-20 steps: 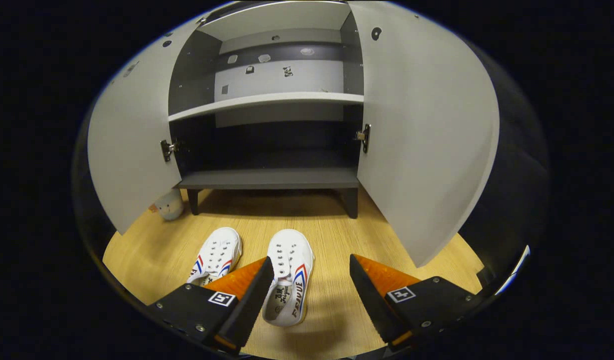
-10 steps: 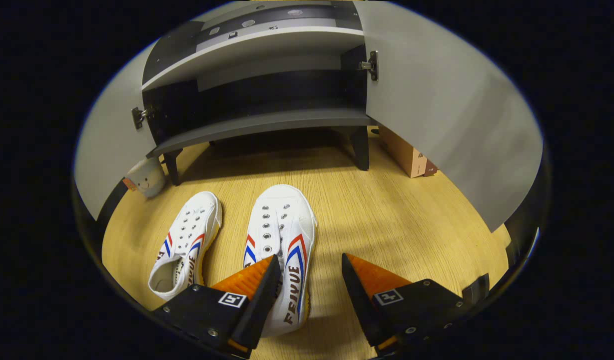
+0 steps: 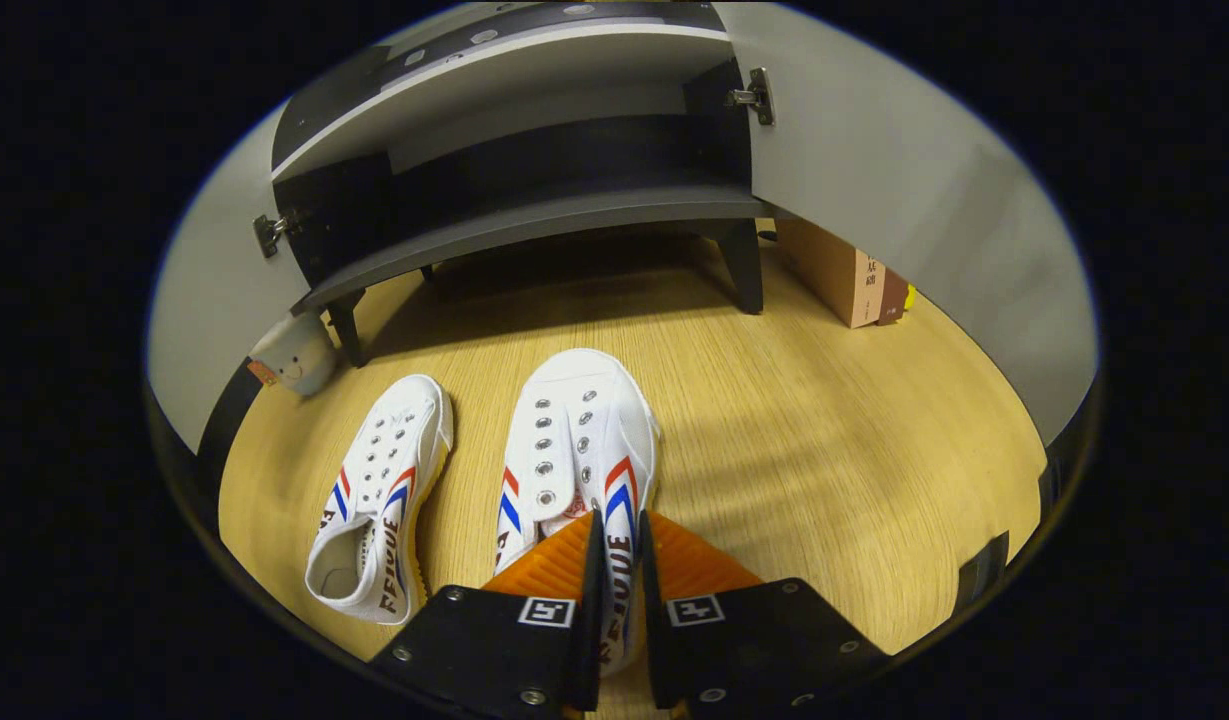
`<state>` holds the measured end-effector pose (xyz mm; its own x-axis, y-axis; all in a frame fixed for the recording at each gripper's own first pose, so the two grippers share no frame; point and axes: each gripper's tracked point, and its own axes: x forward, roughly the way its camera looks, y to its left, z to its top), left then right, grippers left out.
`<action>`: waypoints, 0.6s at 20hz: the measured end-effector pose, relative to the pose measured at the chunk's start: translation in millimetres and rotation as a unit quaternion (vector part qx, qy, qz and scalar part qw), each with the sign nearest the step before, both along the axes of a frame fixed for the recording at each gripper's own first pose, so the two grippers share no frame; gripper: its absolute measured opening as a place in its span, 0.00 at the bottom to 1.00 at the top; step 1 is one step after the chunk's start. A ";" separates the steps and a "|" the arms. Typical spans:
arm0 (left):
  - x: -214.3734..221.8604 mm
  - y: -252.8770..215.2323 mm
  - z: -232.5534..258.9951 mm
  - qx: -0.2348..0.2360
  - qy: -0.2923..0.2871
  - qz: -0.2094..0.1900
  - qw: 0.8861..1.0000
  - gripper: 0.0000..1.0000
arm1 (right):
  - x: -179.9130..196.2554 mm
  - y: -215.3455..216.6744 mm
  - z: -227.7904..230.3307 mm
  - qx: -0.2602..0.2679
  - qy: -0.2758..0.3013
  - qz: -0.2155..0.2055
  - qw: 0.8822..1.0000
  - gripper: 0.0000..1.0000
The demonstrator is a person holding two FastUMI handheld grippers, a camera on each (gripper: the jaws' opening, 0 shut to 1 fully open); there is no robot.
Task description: Grab one shoe with the right hand and put it into the shoe cabinet, grab the other shoe with the left hand and put it into the shoe cabinet; then close the right door with the right hand and the left door with the left hand.
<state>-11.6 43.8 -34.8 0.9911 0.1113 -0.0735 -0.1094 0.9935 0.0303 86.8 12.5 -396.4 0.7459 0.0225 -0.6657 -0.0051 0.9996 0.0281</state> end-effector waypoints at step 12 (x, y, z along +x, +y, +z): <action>9.3 3.3 -11.5 -0.009 0.006 -0.005 1.000 0.96 | -31.6 26.2 153.6 0.017 -0.054 0.016 0.998 0.03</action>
